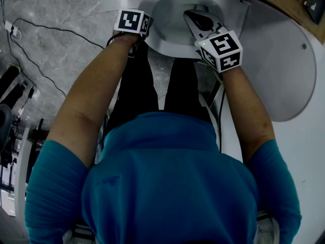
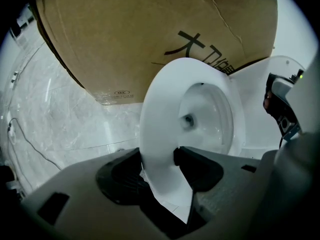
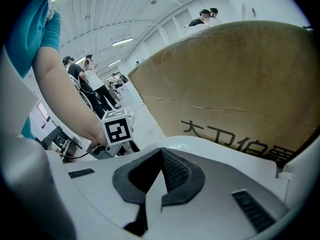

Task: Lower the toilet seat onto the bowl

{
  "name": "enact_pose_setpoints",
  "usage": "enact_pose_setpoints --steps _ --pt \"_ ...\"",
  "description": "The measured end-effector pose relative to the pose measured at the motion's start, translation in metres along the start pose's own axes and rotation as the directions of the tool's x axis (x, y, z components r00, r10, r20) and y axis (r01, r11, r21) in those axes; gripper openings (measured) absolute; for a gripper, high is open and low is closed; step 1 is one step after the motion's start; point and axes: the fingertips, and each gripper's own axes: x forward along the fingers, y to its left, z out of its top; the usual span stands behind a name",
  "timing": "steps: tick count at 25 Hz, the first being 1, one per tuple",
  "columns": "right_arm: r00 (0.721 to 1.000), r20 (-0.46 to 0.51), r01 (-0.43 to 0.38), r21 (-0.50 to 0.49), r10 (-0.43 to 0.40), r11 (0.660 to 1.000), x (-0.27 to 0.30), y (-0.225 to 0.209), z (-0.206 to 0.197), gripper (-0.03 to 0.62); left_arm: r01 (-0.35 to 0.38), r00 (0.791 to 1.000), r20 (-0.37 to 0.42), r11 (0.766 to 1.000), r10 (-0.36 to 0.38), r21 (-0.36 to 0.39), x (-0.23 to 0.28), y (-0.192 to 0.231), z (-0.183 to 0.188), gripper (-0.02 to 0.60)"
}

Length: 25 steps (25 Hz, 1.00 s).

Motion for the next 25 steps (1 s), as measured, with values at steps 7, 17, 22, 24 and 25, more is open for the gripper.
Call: enact_pose_setpoints --steps 7,17,22,24,25 --pt "1.000 -0.003 0.004 0.005 -0.004 1.000 -0.005 0.001 0.002 -0.011 0.028 0.998 0.054 1.000 -0.028 0.004 -0.012 0.000 0.001 0.218" --pt "1.000 0.002 0.005 -0.003 -0.005 1.000 -0.011 0.002 0.006 -0.009 0.099 0.985 0.146 0.994 -0.092 -0.038 -0.032 -0.005 0.009 0.218" --pt "1.000 0.006 0.010 0.002 -0.010 1.000 -0.017 0.001 0.008 -0.011 0.060 0.982 0.178 0.998 -0.057 -0.013 -0.045 -0.003 0.009 0.218" --pt "1.000 0.006 0.014 0.005 -0.014 1.000 -0.020 0.003 0.012 -0.011 0.043 0.980 0.195 0.999 -0.041 -0.003 -0.055 -0.001 0.008 0.218" --pt "1.000 0.007 0.016 0.006 -0.016 1.000 -0.022 0.005 0.013 -0.010 0.038 0.978 0.204 0.999 -0.037 0.001 -0.060 0.001 0.009 0.217"
